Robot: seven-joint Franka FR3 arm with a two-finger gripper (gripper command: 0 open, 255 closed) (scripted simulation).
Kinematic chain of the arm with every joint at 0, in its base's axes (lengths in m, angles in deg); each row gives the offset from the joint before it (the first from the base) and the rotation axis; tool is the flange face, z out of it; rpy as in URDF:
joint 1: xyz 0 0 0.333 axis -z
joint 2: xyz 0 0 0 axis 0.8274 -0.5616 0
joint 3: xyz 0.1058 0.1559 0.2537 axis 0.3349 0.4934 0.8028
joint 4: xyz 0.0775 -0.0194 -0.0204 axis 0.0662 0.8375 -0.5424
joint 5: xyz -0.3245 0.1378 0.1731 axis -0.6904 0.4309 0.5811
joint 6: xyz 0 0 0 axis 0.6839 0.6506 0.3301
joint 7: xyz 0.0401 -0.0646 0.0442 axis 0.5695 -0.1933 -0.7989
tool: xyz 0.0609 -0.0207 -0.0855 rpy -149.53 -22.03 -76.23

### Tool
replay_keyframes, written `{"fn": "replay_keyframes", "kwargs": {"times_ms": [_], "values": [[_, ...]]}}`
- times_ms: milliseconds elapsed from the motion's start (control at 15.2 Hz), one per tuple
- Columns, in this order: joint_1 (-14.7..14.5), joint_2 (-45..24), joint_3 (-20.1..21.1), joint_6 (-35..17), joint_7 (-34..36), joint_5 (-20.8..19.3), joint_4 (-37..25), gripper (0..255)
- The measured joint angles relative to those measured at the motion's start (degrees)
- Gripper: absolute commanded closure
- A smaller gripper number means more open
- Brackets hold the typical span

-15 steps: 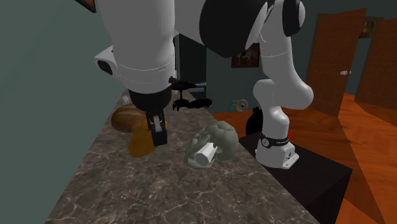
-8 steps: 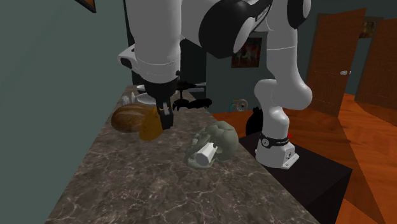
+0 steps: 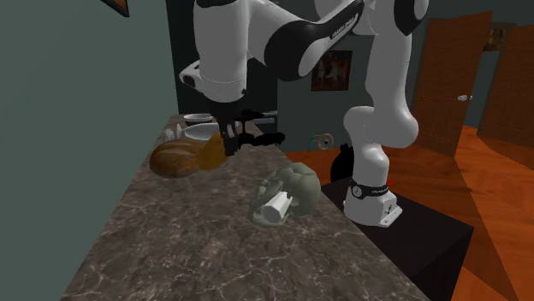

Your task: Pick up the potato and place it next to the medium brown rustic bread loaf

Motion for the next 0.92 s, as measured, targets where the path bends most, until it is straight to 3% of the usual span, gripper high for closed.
{"fn": "replay_keyframes", "kwargs": {"times_ms": [462,924], "values": [[4.19,8.48,-5.31,-6.62,-6.82,-1.92,10.54,255],[8.70,14.23,-11.80,-12.32,-14.60,-5.44,16.91,255]]}}
